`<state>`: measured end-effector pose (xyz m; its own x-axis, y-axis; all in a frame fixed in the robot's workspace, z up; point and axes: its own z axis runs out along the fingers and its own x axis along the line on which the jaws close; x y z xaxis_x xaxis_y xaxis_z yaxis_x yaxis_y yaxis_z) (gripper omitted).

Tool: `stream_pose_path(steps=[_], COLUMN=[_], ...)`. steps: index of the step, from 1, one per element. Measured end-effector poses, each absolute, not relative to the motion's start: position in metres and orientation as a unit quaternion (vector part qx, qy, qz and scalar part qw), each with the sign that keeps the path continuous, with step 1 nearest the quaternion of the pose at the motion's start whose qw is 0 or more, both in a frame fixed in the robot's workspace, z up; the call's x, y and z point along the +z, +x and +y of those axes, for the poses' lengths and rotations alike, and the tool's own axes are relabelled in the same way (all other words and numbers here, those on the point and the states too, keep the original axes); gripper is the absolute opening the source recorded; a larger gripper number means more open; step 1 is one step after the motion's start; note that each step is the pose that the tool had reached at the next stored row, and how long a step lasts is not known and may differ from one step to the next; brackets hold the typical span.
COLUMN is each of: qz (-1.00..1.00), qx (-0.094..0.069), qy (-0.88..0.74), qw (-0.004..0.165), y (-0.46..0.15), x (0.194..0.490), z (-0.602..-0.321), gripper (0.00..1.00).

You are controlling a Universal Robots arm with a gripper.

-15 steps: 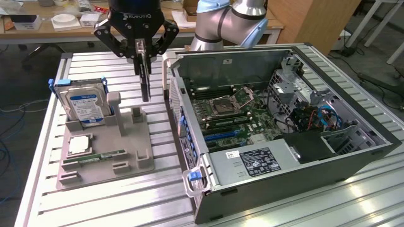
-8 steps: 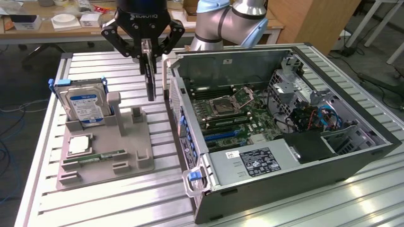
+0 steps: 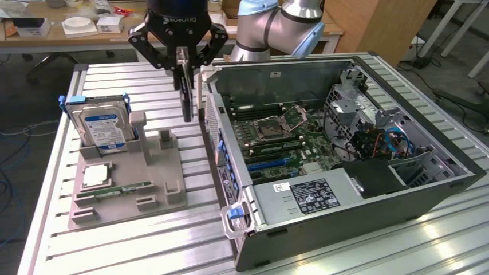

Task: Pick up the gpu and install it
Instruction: 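Pick up the gpu and move the gpu toward the slot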

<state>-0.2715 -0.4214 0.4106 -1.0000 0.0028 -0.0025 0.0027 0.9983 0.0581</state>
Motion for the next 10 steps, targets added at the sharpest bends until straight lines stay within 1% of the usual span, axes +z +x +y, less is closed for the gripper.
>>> stream_pose_path(steps=[10], qz=[1.000], qx=[0.029], qy=[0.001], qw=[0.001], y=[-0.2626], x=[0.4105], z=[-0.4214], gripper=[0.26])
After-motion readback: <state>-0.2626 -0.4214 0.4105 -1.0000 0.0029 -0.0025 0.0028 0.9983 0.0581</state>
